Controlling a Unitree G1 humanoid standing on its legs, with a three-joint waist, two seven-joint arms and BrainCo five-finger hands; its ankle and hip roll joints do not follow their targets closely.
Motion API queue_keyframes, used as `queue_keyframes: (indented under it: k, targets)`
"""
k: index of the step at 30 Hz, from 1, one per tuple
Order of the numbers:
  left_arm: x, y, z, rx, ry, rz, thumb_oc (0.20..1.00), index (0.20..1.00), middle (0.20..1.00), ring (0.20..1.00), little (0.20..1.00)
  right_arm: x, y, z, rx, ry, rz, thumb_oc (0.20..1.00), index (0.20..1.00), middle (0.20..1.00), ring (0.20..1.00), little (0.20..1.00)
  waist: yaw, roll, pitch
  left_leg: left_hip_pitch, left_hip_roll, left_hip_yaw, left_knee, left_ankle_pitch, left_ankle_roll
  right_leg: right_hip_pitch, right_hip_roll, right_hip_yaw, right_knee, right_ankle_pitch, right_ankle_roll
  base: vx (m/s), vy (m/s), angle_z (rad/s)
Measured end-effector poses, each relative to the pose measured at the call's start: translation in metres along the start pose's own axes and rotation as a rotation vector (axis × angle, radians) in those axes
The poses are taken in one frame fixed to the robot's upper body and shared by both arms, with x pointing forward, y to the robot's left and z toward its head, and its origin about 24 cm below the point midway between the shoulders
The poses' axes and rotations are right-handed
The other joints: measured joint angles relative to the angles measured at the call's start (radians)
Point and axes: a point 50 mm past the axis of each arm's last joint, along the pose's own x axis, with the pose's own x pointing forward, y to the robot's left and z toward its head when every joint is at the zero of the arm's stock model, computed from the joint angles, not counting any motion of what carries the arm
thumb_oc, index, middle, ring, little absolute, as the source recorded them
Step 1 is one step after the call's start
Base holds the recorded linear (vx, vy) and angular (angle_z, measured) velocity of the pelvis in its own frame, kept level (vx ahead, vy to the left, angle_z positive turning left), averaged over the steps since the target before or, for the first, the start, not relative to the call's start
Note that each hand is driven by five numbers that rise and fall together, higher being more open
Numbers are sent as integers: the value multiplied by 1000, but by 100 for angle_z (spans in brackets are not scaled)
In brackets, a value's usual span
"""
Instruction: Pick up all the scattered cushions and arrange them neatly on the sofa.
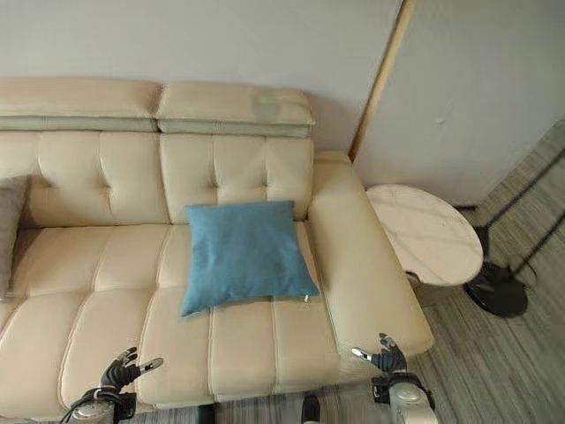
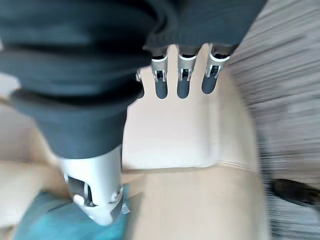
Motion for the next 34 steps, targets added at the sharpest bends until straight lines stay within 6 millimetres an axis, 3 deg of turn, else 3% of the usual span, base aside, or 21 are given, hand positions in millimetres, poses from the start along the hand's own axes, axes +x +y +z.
queue_keyframes:
  k: [1, 2, 3, 4, 5, 6, 7, 8, 9, 10, 11, 12, 14, 17, 19, 21, 22, 25, 26, 29, 34]
  targets:
    - [4, -1, 12, -2, -38, -2, 1000, 1000, 1000, 1000, 1000, -1, 0, -8, -5, 33, 4, 1000, 1000, 1000, 1000, 1000, 24, 50, 13, -28, 49, 19, 1, 37, 45, -56, 39, -27, 337, -266, -38, -299, 22, -23]
    - [5, 2, 15, 1, -51, 5, 1000, 1000, 1000, 1000, 1000, 0, 0, -5, 3, 26, 3, 1000, 1000, 1000, 1000, 1000, 45, 62, 15, -28, 74, 28, 5, 44, 50, -68, 56, -24, 520, -373, -38, -168, -90, -16]
    - [1, 9, 0, 4, 0, 28, 1000, 1000, 1000, 1000, 1000, 2, -2, 3, 4, -6, 2, 1000, 1000, 1000, 1000, 1000, 55, 63, 16, -26, 77, 36, 7, 60, 43, 8, 55, -14, 538, -482, -21, -284, -203, -45]
    - [-2, 8, -14, -18, 51, 43, 1000, 1000, 1000, 1000, 1000, 4, -8, 14, 1, -51, -14, 1000, 1000, 1000, 1000, 1000, 65, 72, 15, -28, 88, 39, 8, 74, 26, 88, 100, 15, 381, -514, -89, -481, -482, -85]
    - [-8, -12, -31, -51, 104, 2, 1000, 1000, 1000, 1000, 1000, 2, -26, 17, -36, -69, -47, 1000, 1000, 1000, 1000, 1000, 82, 138, 0, -84, 153, 12, 85, 105, 16, 77, 182, 31, 297, -451, -159, -510, -505, -70]
    - [-8, -16, -28, -58, 90, -2, 1000, 1000, 1000, 1000, 1000, 0, -29, 15, -45, -70, -52, 1000, 1000, 1000, 1000, 1000, 85, 145, -10, -132, 169, 6, 119, 166, -42, 41, 202, 30, 330, -451, -168, -459, -458, -41]
    - [-6, -15, -20, -61, 56, 2, 1000, 1000, 1000, 1000, 1000, 0, -28, 13, -48, -61, -51, 1000, 1000, 1000, 1000, 1000, 83, 130, -6, -165, 174, -15, 135, 215, -64, 11, 212, 34, 353, -459, -200, -186, -133, 17]
    - [-5, -15, -11, -57, 21, -3, 1000, 1000, 1000, 1000, 1000, -1, -27, 9, -49, -48, -49, 1000, 1000, 1000, 1000, 1000, 86, 113, 4, -180, 177, -37, 124, 277, -77, 3, 220, 21, 352, -443, -198, -288, -147, 25]
    - [-3, -16, -2, -54, -9, -10, 1000, 1000, 1000, 1000, 1000, -2, -26, 7, -62, -42, -43, 1000, 1000, 1000, 1000, 1000, 85, 97, 11, -202, 185, -60, 111, 333, -37, -12, 224, 17, 355, -436, -214, -297, -130, 26]
    - [-1, -18, 4, -41, -24, -22, 1000, 1000, 1000, 1000, 1000, -1, -24, 10, -76, -51, -39, 1000, 1000, 1000, 1000, 1000, 83, 79, 16, -208, 169, -88, 117, 318, -54, -23, 222, -21, 356, -423, -245, -348, -147, 40]
    - [1, -19, 9, -35, -35, -27, 1000, 1000, 1000, 1000, 1000, 0, -23, 11, -72, -55, -43, 1000, 1000, 1000, 1000, 1000, 73, 66, 27, -203, 145, -104, 130, 260, -115, -18, 222, -36, 346, -416, -255, -206, -77, 36]
    - [2, -19, 14, -37, -47, -27, 1000, 1000, 1000, 1000, 1000, 0, -22, 13, -71, -59, -42, 1000, 1000, 1000, 1000, 1000, 72, 51, 30, -196, 120, -115, 156, 216, -134, -26, 213, -50, 339, -398, -269, -146, -47, 38]
    - [6, -15, 24, -37, -71, -16, 1000, 1000, 1000, 1000, 1000, 2, -18, 18, -61, -76, -36, 1000, 1000, 1000, 1000, 1000, 51, 11, 34, -177, 71, -108, 255, 26, -103, -26, 188, -81, 269, -338, -283, -105, -29, 46]
    - [8, -15, 23, -51, -52, -12, 1000, 1000, 1000, 1000, 1000, 6, -17, 36, -53, -124, -37, 1000, 1000, 1000, 1000, 1000, 26, -4, 36, -39, 75, -110, 285, -90, -97, 0, 169, -79, 181, -279, -270, -10, 46, 36]
    - [9, -22, 24, -86, -51, -27, 1000, 1000, 1000, 1000, 1000, 8, -20, 47, -56, -154, -43, 1000, 1000, 1000, 1000, 1000, 5, 20, 40, 70, 88, -75, 196, -116, -105, 11, 158, -94, 151, -253, -256, 30, 129, 43]
    - [7, -34, 29, -98, -72, -62, 1000, 1000, 1000, 1000, 1000, 7, -24, 47, -57, -160, -51, 1000, 1000, 1000, 1000, 1000, -22, 83, 33, 150, 92, -12, 54, -123, -70, 30, 164, -135, 119, -231, -197, 67, 115, 63]
    - [7, -35, 31, -100, -81, -69, 1000, 1000, 1000, 1000, 1000, 7, -21, 45, -53, -154, -43, 1000, 1000, 1000, 1000, 1000, -19, 92, 29, 166, 87, 0, 7, -136, -66, 27, 159, -132, 109, -215, -180, 28, 130, 34]
    - [3, -28, 18, -82, -47, -55, 1000, 1000, 1000, 1000, 1000, 4, -15, 35, -44, -129, -19, 1000, 1000, 1000, 1000, 1000, -16, 70, 3, 161, 15, -2, 7, -131, -25, 39, 103, -96, 62, -174, -137, 0, 187, 9]
    - [-2, -25, 11, -75, -45, -54, 1000, 1000, 1000, 1000, 1000, 3, -13, 31, -41, -119, -13, 1000, 1000, 1000, 1000, 1000, -16, 64, -22, 165, -6, 1, 5, -132, -17, 58, 88, -86, 25, -125, -110, -13, 116, -4]
    - [-7, -23, 10, -76, -66, -55, 1000, 1000, 1000, 1000, 1000, -2, -8, 15, -32, -79, -1, 1000, 1000, 1000, 1000, 1000, -11, 48, -59, 168, -16, 2, 8, -127, -12, 86, 85, -86, -27, -99, -105, -19, 54, 3]
    - [-7, -21, 10, -83, -67, -49, 1000, 1000, 1000, 1000, 1000, -2, 0, 13, -14, -73, 14, 1000, 1000, 1000, 1000, 1000, -5, 39, -65, 182, -11, 1, 8, -127, -12, 99, 91, -82, -36, -89, -112, -7, 39, -3]
